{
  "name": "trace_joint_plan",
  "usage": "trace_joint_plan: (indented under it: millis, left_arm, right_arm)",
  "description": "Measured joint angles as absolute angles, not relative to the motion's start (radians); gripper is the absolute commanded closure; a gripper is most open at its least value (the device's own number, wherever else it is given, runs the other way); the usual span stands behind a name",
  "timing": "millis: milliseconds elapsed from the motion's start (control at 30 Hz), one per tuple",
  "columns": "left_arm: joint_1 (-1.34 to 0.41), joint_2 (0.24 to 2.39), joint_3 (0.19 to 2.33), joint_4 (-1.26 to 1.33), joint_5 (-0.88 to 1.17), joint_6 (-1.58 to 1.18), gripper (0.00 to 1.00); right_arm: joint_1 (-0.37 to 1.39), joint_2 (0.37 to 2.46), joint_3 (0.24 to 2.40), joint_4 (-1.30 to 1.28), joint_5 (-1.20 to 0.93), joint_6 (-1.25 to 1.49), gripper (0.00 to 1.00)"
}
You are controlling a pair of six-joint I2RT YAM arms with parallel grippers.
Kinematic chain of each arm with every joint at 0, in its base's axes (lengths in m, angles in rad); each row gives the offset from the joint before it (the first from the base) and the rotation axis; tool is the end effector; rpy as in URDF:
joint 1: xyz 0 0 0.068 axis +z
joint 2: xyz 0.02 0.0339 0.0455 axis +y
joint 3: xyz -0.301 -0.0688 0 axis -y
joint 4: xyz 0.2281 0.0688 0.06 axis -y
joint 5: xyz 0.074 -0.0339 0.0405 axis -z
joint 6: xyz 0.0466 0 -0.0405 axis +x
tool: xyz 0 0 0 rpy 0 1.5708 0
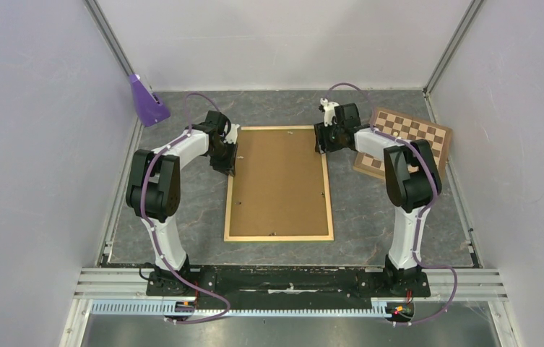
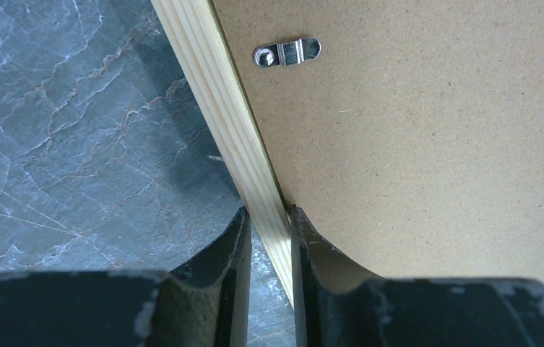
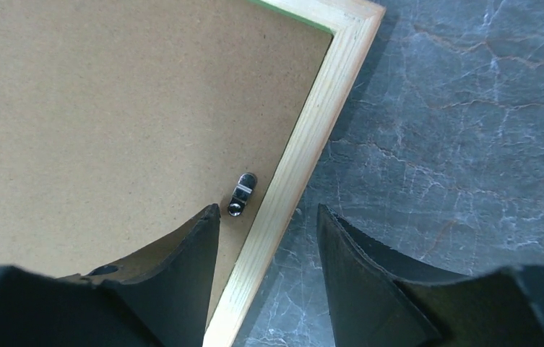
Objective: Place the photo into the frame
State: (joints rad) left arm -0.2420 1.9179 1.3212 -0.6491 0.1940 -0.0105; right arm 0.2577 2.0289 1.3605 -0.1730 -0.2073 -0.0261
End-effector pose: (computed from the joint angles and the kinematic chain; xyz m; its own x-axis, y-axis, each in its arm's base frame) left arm 0.3697 -0.1005 0.2045 -0.9231 0.2172 -0.3174 0.2852 0.9402 -0.1860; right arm 0.4318 0.1237 0.2000 -0.7107 -0.2137 -0.6702 -0.4007 0.9061 0.1360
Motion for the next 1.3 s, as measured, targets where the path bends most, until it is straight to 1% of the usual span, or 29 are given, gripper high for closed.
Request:
trace_joint_plan:
  millis: [200, 300, 500, 867, 1067, 1133, 1167, 1200, 1233, 1267, 1300]
  left_arm:
    - [-0.242, 1.918, 1.321, -0.649, 0.194, -0.010, 0.98]
    - [-0.242, 1.918, 1.321, -0.649, 0.194, -0.010, 0.98]
    - [-0.242, 1.918, 1.321, -0.649, 0.194, -0.010, 0.98]
    - [-0.242, 1.918, 1.321, -0.649, 0.194, -0.010, 0.98]
    - [-0.242, 1.918, 1.321, -0.649, 0.194, -0.010, 0.98]
    - [-0.242, 1.918, 1.321, -0.649, 0.194, -0.010, 0.98]
    - [-0.242, 1.918, 1.321, -0.649, 0.194, -0.010, 0.98]
    - [-0.242, 1.918, 1.321, -0.649, 0.194, -0.010, 0.98]
    - [-0.242, 1.918, 1.321, -0.649, 0.194, -0.010, 0.98]
    - [-0.242, 1.918, 1.321, -0.648, 0.194, -0.010, 0.98]
    - [-0.242, 1.918, 1.321, -0.649, 0.194, -0.010, 0.98]
  right_arm:
    - [0.257, 2.057, 1.370, -0.163, -0.212, -0.010, 0.48]
    - [0.258, 2.061, 1.375, -0.155, -0.214, -0.007, 0.52]
    - [0.258, 2.065, 1.385, -0.155, -0.210, -0.009, 0.64]
    - [0.258, 2.074, 1.408, -0.182, -0.198, -0.030, 0.68]
    - [0.262, 2.074, 1.410, -0.186, -0.188, -0.043, 0.73]
    - [0.263, 2.074, 1.410, -0.186, -0.185, -0.041, 0.72]
    - [0.263, 2.074, 1.410, -0.186, -0.184, -0.038, 0.67]
    - [0.263, 2.074, 1.410, -0.185, -0.184, -0.033, 0.60]
    - [0.263, 2.074, 1.410, -0.185, -0.184, -0.027, 0.54]
    - [0.263, 2.074, 1.410, -0.185, -0.184, -0.021, 0.50]
    - [0.263, 2.074, 1.410, -0.181, -0.184, -0.019, 0.48]
